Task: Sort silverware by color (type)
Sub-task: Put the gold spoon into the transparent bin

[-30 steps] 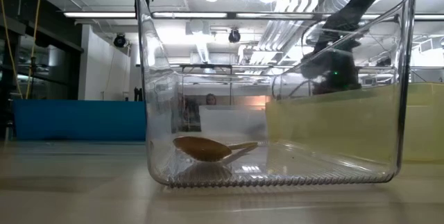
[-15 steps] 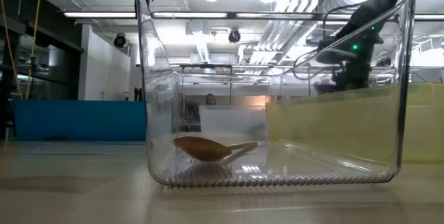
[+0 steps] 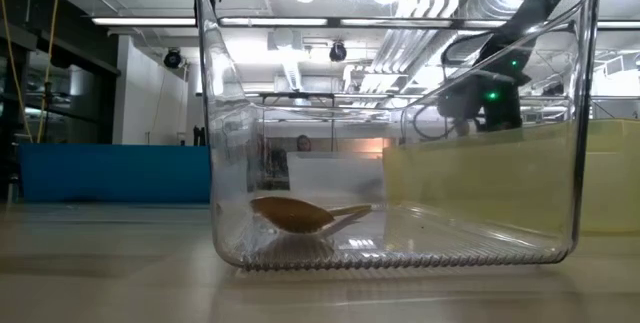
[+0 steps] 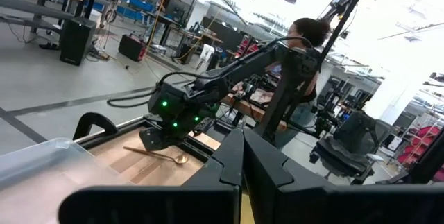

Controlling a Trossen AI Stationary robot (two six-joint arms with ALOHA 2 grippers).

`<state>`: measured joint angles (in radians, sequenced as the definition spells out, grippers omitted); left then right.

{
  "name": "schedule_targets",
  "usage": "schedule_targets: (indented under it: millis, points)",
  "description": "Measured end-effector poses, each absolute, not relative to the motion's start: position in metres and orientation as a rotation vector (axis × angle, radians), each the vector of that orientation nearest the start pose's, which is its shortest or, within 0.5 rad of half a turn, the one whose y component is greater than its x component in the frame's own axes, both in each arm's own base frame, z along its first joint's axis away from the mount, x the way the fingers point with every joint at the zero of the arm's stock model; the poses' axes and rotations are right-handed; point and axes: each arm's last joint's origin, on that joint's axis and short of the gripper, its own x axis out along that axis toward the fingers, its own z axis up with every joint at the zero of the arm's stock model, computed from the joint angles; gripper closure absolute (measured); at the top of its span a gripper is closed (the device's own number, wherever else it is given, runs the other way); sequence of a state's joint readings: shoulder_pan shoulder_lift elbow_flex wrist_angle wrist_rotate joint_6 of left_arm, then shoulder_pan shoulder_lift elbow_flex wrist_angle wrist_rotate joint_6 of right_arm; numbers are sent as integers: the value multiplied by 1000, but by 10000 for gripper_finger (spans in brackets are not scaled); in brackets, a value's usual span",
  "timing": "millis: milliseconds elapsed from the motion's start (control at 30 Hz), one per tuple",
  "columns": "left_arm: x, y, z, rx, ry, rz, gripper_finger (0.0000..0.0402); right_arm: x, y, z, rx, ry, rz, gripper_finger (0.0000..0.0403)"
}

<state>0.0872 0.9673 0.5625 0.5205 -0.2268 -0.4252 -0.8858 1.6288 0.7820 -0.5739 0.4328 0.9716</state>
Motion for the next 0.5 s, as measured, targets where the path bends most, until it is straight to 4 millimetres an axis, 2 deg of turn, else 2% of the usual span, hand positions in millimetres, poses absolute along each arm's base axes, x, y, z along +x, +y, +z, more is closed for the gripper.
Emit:
schedule_targets:
  millis: [233, 500]
  points:
    - [213, 25, 291, -428, -181, 285, 401, 153, -204, 129, 995, 952, -1691, 287]
    - [213, 25, 291, -421, -180, 285, 401, 162, -194, 129, 953, 1061, -1562, 295]
